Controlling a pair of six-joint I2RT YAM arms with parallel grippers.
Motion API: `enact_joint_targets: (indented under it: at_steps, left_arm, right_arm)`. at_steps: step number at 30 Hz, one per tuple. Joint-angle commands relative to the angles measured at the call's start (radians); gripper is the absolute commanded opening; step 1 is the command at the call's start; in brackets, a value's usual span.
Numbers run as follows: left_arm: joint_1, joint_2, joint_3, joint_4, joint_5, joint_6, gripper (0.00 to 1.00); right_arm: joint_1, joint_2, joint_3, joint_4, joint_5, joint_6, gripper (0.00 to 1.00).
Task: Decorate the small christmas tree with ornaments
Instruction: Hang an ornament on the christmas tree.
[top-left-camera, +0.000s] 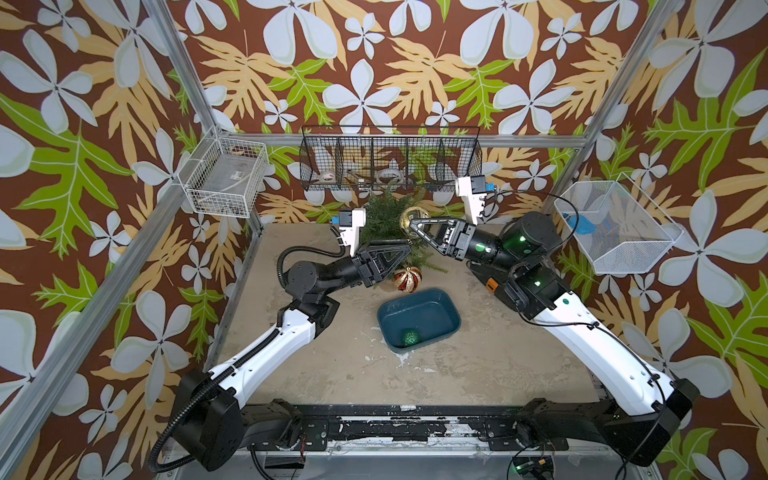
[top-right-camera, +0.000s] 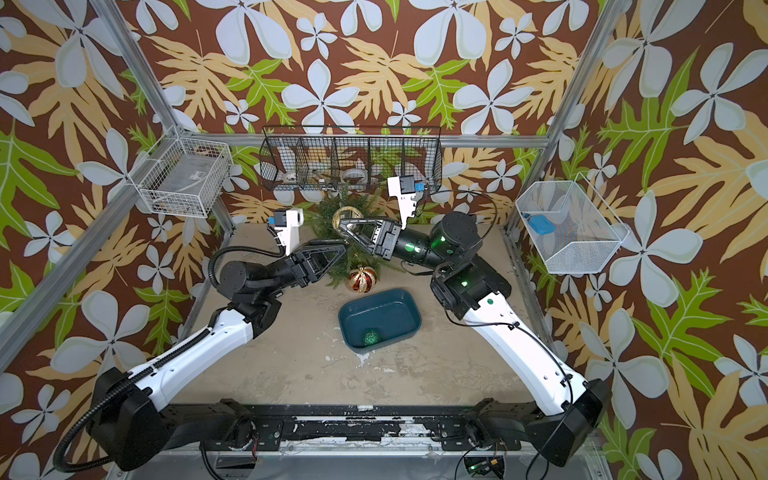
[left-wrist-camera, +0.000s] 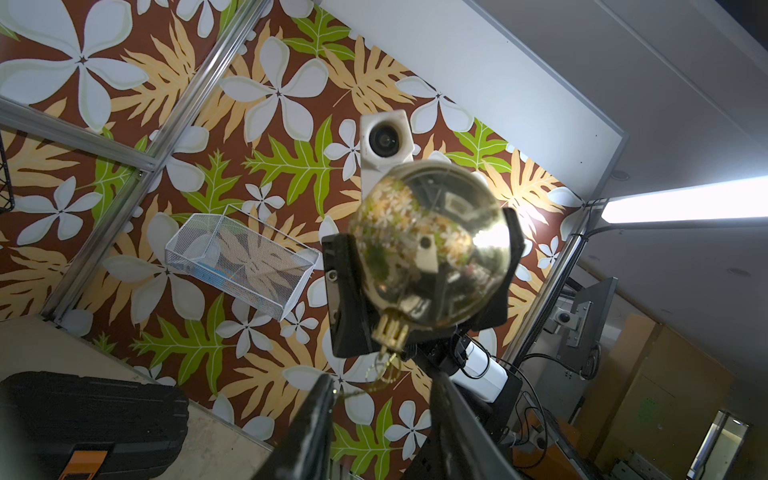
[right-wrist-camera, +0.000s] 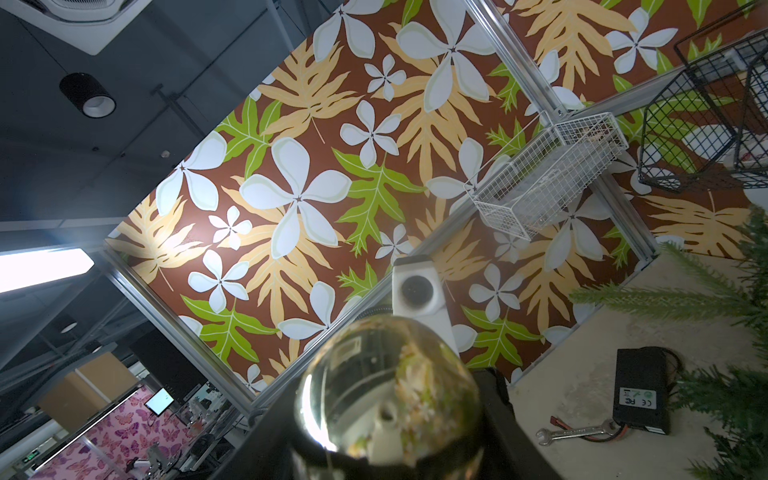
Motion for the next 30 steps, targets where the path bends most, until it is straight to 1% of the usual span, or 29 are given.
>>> enact_joint_targets:
  at_steps: [1,3,7,10,12,13,25,28,30]
  left_arm:
    - [-0.001,0.006,0.008,0.058,0.019,-0.021,0.48]
    - [-0.001,0.003,0.007,0.064,0.020,-0.024,0.40]
    - [-0.001,-0.003,-0.005,0.064,0.019,-0.024,0.33]
    - [0.000,-0.006,-0.012,0.067,0.022,-0.023,0.17]
    - [-0.001,-0.003,-0.010,0.078,0.029,-0.026,0.03]
    - [-0.001,-0.003,-0.009,0.078,0.030,-0.027,0.00]
    - [0.000,-0.017,-0.038,0.063,0.015,-0.020,0.00]
    - [0.000,-0.027,-0.038,0.005,0.007,0.007,0.00]
    - [0.002,-0.031,-0.021,-0.068,-0.006,0.036,0.00]
  right_arm:
    - [0.000,-0.006,0.002,0.051,-0.009,0.011,0.56]
    - [0.001,-0.007,0.001,0.050,-0.007,0.009,0.56]
    - [0.000,-0.012,0.002,0.044,0.002,0.002,0.56]
    - [0.000,-0.013,-0.003,0.049,0.003,0.004,0.56]
    - [0.000,-0.017,-0.014,0.055,0.005,0.009,0.57]
    - [-0.001,-0.020,-0.018,0.055,0.006,0.009,0.57]
    - [-0.030,-0.047,-0.048,0.057,0.030,0.003,0.57]
    - [-0.053,-0.059,-0.076,0.061,0.048,-0.003,0.57]
    - [-0.059,-0.061,-0.087,0.030,0.077,-0.035,0.57]
